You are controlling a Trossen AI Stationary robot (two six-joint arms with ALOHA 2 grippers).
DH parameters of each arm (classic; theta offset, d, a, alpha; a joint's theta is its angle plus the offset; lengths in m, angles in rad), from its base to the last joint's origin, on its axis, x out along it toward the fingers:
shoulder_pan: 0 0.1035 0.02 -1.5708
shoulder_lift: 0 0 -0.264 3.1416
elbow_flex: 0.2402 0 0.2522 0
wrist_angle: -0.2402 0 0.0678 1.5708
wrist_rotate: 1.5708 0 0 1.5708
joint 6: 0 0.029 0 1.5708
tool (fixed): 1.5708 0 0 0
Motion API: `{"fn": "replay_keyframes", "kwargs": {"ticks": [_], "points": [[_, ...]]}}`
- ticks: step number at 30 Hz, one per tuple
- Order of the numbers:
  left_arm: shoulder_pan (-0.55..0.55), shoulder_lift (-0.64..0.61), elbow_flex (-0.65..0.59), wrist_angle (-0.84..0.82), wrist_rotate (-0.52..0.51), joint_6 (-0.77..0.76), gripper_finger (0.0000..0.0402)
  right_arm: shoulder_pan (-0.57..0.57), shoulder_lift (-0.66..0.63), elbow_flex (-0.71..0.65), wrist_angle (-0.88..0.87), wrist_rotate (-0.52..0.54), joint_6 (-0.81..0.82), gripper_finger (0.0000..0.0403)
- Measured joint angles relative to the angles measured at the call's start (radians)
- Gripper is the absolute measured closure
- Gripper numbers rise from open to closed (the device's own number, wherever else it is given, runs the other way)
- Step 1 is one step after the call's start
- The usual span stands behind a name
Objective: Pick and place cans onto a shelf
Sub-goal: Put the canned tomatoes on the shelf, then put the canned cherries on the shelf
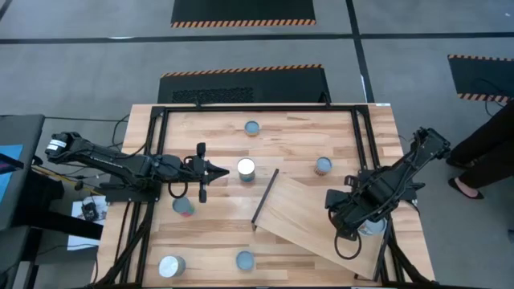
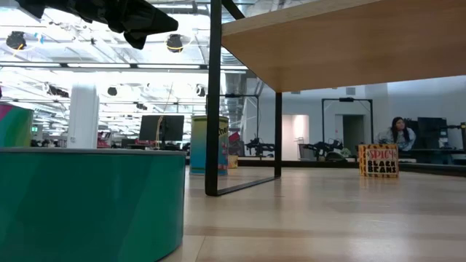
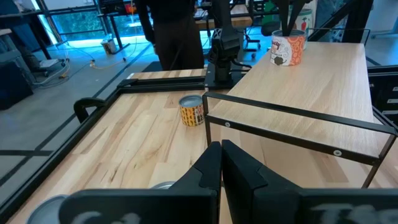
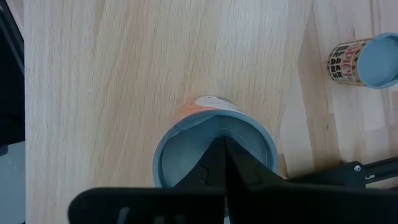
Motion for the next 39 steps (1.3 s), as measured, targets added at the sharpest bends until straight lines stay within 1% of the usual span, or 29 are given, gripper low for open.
{"fn": "replay_keyframes", "kwargs": {"ticks": [4, 10, 13, 20, 24, 27, 30, 33, 36, 39], "points": [[0.000, 0.000, 0.000, 0.000, 0.000, 0.000, 0.0400, 0.000, 0.000, 0.000, 0.000, 0.000, -0.001, 0.0387], [0.000, 0.000, 0.000, 0.000, 0.000, 0.000, 0.0400, 0.005, 0.000, 0.000, 0.000, 0.001, -0.004, 0.0393], [0.000, 0.000, 0.000, 0.000, 0.000, 0.000, 0.0400, 0.005, -0.004, 0.002, -0.002, 0.002, -0.012, 0.0387], [0.000, 0.000, 0.000, 0.000, 0.000, 0.000, 0.0400, 0.005, -0.005, 0.057, -0.005, 0.010, -0.026, 0.0377], [0.000, 0.000, 0.000, 0.000, 0.000, 0.000, 0.0400, 0.005, -0.006, 0.086, -0.006, 0.042, -0.069, 0.0386], [0.000, 0.000, 0.000, 0.001, 0.000, 0.000, 0.0400, 0.005, -0.006, 0.109, 0.013, 0.097, -0.144, 0.0396], [0.000, 0.000, 0.000, 0.001, 0.000, 0.000, 0.0400, 0.005, -0.020, 0.108, 0.093, 0.210, -0.267, 0.0397], [0.000, 0.000, 0.000, 0.002, 0.000, 0.000, 0.0400, -0.005, -0.069, 0.076, 0.253, 0.271, -0.420, 0.0398], [0.000, 0.000, 0.000, 0.002, 0.002, 0.011, 0.0400, -0.040, -0.126, 0.008, 0.442, 0.286, -0.586, 0.0399], [0.000, 0.000, 0.000, 0.005, 0.020, 0.019, 0.0400, -0.102, -0.206, -0.093, 0.627, 0.286, -0.737, 0.0399]]}}
